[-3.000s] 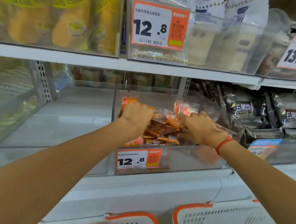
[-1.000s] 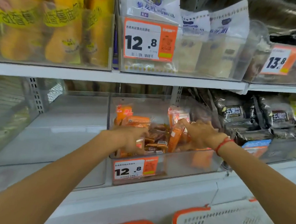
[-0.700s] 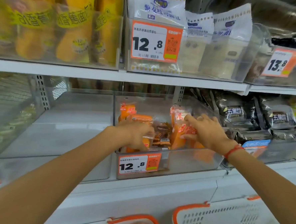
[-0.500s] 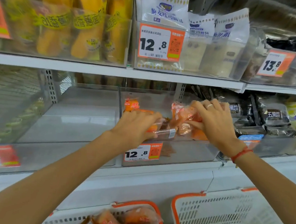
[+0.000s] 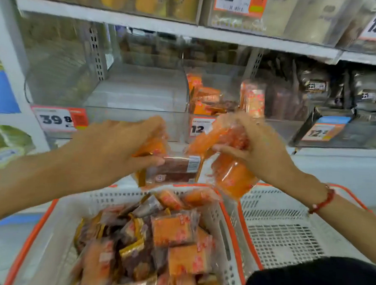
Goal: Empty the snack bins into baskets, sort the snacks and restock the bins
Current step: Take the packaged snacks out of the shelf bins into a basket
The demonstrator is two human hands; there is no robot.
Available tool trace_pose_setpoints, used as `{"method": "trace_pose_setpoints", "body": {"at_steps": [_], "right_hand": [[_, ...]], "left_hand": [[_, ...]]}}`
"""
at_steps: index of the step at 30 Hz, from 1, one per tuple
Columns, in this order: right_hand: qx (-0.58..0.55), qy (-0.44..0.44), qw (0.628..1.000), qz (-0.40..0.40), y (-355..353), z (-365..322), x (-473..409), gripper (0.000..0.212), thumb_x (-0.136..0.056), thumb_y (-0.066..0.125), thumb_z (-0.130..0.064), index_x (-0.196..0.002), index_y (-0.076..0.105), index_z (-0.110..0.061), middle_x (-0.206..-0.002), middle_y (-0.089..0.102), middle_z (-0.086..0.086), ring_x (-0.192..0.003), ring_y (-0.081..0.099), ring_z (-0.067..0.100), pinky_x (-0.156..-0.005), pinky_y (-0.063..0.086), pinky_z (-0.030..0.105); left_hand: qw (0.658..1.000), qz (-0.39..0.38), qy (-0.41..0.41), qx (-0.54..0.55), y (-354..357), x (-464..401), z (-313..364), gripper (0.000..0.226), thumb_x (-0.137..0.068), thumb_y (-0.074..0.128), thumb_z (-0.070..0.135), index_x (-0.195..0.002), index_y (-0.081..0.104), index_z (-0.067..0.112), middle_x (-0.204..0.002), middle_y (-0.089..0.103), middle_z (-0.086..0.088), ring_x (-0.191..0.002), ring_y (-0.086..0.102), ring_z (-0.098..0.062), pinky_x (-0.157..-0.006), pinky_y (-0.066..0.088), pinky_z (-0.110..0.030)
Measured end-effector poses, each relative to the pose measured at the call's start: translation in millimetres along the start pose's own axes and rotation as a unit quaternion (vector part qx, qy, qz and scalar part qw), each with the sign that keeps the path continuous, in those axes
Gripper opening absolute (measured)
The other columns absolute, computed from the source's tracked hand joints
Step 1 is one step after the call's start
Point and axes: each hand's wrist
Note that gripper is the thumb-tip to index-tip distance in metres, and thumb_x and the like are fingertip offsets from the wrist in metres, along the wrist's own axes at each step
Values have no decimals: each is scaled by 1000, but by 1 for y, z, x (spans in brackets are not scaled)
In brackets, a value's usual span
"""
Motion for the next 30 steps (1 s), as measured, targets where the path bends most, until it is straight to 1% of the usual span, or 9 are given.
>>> {"method": "trace_pose_setpoints", "body": {"at_steps": [6, 9, 11, 15, 19, 22, 24, 28, 30], "right_hand": [[6, -27, 957, -287, 94, -23, 37, 55, -86, 52, -66, -127, 43, -29, -76, 48, -12, -95, 52, 23, -81, 42, 37], [54, -139, 930, -335, 121, -25, 45, 57, -92, 44, -63, -144, 30, -43, -127, 59, -5, -117, 56, 26, -91, 49, 42], [95, -171, 904, -381, 118, -24, 34, 63, -95, 43, -58, -151, 24, -36, -136, 54, 7, -125, 49, 31, -97, 44, 42], [55, -167, 947, -268, 74, -12, 1, 45, -97, 49, -47, -139, 48, -30, -131, 57, 1, -124, 46, 20, -101, 38, 34], [66, -147, 986, -53, 19, 19, -33, 22, -94, 52, -33, -105, 71, -27, -101, 70, -6, -94, 61, 16, -75, 50, 32], [88, -53, 994, 35, -7, 57, -69, 20, -92, 51, -31, -100, 69, -27, -96, 69, -6, -91, 62, 20, -69, 53, 35], [107, 41, 993, -11, -13, 87, -96, 18, -93, 56, -28, -109, 66, -29, -105, 66, -5, -99, 61, 20, -77, 51, 36], [-33, 65, 975, -209, 1, 123, -151, 66, -79, 75, -19, -139, 47, -18, -134, 53, 5, -123, 50, 19, -100, 38, 22], [-77, 111, 935, -328, 20, 132, -174, 100, -71, 83, -37, -151, 23, -31, -146, 35, -10, -134, 36, 15, -108, 34, 32]], "left_hand": [[965, -251, -10, -70, 65, 43, -23, 36, -96, 46, 51, -123, 29, 34, -106, 57, 12, -100, 57, -15, -83, 45, -34], [966, -258, -33, -10, 88, 40, -31, 54, -93, 53, 54, -138, 29, 34, -131, 54, 12, -114, 53, -12, -91, 44, -30], [982, -181, -38, 29, 90, 23, -32, 63, -89, 53, 60, -142, 31, 36, -139, 45, 18, -123, 46, -8, -96, 39, -28], [993, 54, -36, 96, 78, -36, -18, 40, -93, 58, 44, -130, 48, 36, -126, 53, 22, -118, 49, -1, -91, 41, -25], [957, 221, -18, 184, 63, -116, 2, 28, -92, 61, 22, -118, 57, 30, -112, 61, 17, -101, 52, -1, -89, 46, -27], [948, 251, 11, 194, 54, -176, 12, 29, -95, 55, 12, -120, 57, 27, -109, 58, 19, -96, 50, 9, -77, 34, -6], [960, 222, 28, 169, 54, -216, 13, 37, -95, 52, 8, -128, 53, 24, -125, 57, 13, -113, 52, -1, -82, 33, -9], [995, 60, -12, 82, 72, -291, -7, 61, -92, 63, 21, -147, 36, 17, -151, 38, -5, -137, 37, -24, -107, 36, -33], [996, -11, -55, 63, 85, -320, -21, 72, -90, 65, 36, -150, 31, 16, -154, 33, -10, -141, 30, -29, -113, 32, -38]]}}
Point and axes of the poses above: each hand's wrist, its own x-axis away from the middle knuckle, its own y-axis out of the palm, z = x × y
